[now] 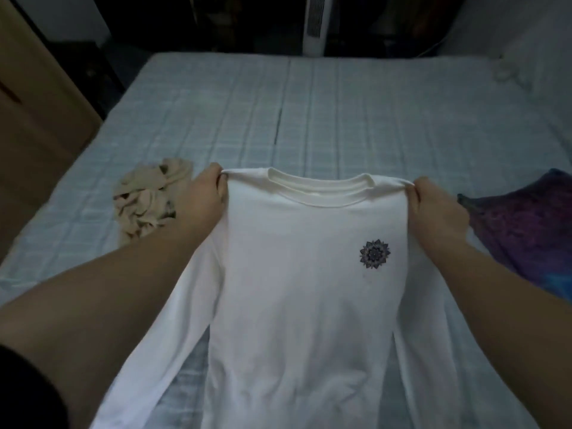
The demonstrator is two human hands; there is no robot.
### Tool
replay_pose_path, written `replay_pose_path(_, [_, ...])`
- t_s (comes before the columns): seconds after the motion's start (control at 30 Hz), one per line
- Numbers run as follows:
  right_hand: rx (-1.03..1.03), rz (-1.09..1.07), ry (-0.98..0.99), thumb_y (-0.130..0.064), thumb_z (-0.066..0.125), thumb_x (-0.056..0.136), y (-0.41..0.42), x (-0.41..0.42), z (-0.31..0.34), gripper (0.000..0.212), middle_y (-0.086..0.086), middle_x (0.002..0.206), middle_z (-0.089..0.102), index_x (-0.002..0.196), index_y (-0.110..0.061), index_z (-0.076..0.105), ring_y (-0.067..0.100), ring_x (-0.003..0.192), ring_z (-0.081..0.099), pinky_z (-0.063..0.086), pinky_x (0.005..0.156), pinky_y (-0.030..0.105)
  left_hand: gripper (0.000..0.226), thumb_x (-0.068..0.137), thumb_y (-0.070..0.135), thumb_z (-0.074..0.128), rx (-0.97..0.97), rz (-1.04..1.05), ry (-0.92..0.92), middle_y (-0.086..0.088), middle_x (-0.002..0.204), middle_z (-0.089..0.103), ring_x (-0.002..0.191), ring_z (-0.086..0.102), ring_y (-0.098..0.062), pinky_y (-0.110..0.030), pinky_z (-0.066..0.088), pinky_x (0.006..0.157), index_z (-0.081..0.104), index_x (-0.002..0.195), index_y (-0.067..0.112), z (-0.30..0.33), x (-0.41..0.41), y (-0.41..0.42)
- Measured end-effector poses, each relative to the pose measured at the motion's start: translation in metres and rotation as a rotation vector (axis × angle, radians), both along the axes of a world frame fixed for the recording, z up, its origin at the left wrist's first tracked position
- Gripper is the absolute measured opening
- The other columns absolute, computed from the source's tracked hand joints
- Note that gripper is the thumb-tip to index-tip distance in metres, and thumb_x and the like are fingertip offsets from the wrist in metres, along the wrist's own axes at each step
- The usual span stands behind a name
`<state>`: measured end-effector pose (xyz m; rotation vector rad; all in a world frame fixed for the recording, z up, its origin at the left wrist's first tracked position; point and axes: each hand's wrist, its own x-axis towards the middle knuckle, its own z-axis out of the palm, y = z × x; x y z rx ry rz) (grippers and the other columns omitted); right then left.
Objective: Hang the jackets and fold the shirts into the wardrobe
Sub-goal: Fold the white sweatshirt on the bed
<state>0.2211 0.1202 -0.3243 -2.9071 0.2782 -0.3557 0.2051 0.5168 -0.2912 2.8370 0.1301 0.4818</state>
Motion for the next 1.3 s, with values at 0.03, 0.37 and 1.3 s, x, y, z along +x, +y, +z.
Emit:
replay_pose_path(0.03, [-0.007, -0.005, 0.042, -0.047, 0.027, 0.102, -0.003, 0.021, -0.028, 0.034, 0.010, 0.084, 0.059, 0.088, -0.020, 0.042, 0.031, 0.074, 0.054, 0.037, 0.063, 0.036, 0.021, 0.104, 0.021, 0.040, -0.014, -0.011, 0.059, -0.001, 0.067, 0.036, 0.061, 0.028, -0.021, -0.030, 0.008, 0.061, 0.045, 0.088, 0.009, -0.030, 0.026, -0.005])
replay_pose_path(0.37, [-0.069, -0.008, 0.160, -0.042, 0.030, 0.103, -0.019, 0.177, -0.277, 0.029, 0.009, 0.084, 0.060, 0.091, -0.021, 0.046, 0.032, 0.075, 0.053, 0.040, 0.064, 0.037, 0.023, 0.102, 0.033, 0.032, -0.042, 0.039, 0.254, -0.006, 0.079, 0.048, 0.072, 0.052, -0.027, -0.042, 0.048, 0.066, 0.046, 0.095, 0.015, -0.297, 0.208, -0.023])
replay_pose_path(1.3, [0.340, 0.055, 0.084, -0.027, 0.044, 0.092, 0.057, -0.161, -0.272, 0.040, 0.015, 0.122, 0.061, 0.121, -0.004, 0.058, 0.032, 0.115, 0.053, 0.035, 0.105, 0.041, 0.047, 0.080, 0.004, 0.055, -0.285, -0.300, 0.336, -0.012, 0.128, 0.054, 0.122, 0.047, -0.028, -0.018, 0.021, 0.111, 0.055, 0.127, 0.010, -0.306, -0.095, -0.012])
